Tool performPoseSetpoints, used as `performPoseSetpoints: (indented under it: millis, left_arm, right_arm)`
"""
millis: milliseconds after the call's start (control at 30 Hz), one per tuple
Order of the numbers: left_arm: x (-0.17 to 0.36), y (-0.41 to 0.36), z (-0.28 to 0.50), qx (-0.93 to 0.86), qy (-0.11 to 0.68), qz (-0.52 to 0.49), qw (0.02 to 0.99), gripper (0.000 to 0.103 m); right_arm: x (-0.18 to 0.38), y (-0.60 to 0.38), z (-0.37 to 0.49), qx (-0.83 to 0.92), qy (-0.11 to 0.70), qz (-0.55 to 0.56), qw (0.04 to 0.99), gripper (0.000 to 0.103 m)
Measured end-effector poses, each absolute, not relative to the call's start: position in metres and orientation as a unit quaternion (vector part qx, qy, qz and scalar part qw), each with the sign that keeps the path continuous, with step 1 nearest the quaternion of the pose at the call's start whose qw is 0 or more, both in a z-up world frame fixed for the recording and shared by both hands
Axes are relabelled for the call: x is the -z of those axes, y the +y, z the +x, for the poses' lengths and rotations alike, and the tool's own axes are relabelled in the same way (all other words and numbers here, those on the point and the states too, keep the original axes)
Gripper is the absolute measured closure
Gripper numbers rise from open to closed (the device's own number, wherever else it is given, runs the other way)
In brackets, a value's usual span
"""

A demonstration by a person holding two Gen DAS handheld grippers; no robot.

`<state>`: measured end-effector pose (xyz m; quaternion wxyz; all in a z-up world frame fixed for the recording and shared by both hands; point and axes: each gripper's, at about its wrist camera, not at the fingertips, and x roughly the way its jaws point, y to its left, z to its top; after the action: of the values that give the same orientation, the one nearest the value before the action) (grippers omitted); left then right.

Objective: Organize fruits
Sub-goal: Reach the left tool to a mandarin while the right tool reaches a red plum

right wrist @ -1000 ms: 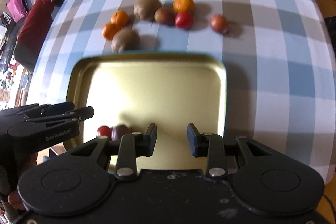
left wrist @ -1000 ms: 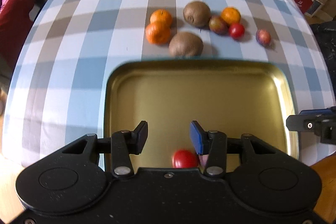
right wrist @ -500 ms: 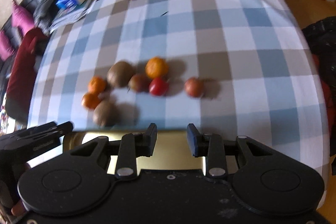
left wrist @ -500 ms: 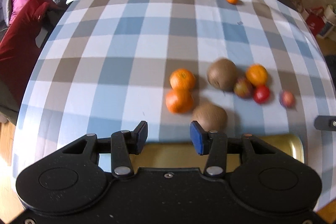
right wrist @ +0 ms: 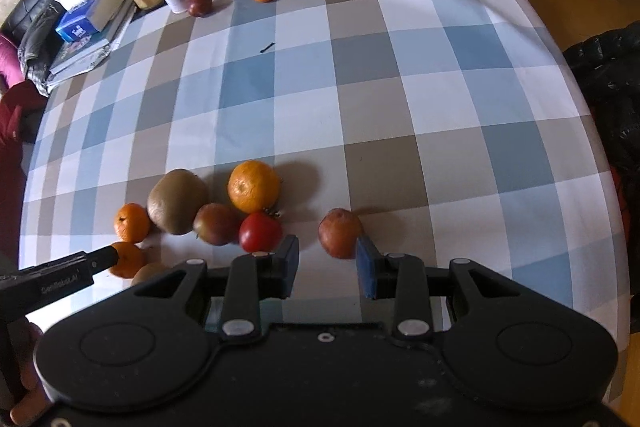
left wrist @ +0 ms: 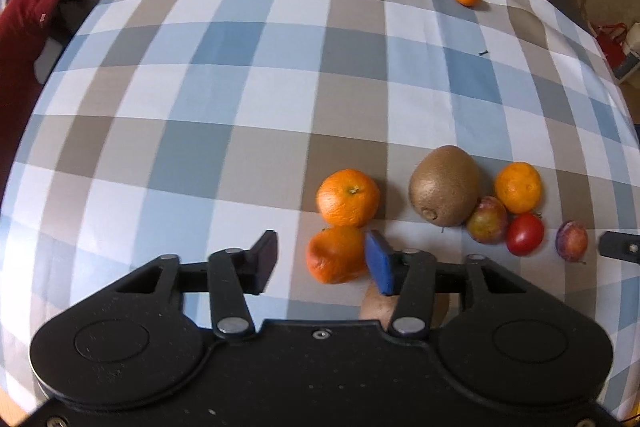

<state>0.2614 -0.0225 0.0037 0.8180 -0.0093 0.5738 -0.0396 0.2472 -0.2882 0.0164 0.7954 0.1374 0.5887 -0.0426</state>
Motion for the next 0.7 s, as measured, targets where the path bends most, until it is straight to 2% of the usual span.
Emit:
performPoseSetpoints:
  millis: [700]
  left_arm:
    - [0.023,-0.028,0.273,0.039,0.588,-0.005,0.808,0.041]
  right_arm:
    - [0.029,-0.28,0.273,0.069,0.615,0.104,0.778,0.067]
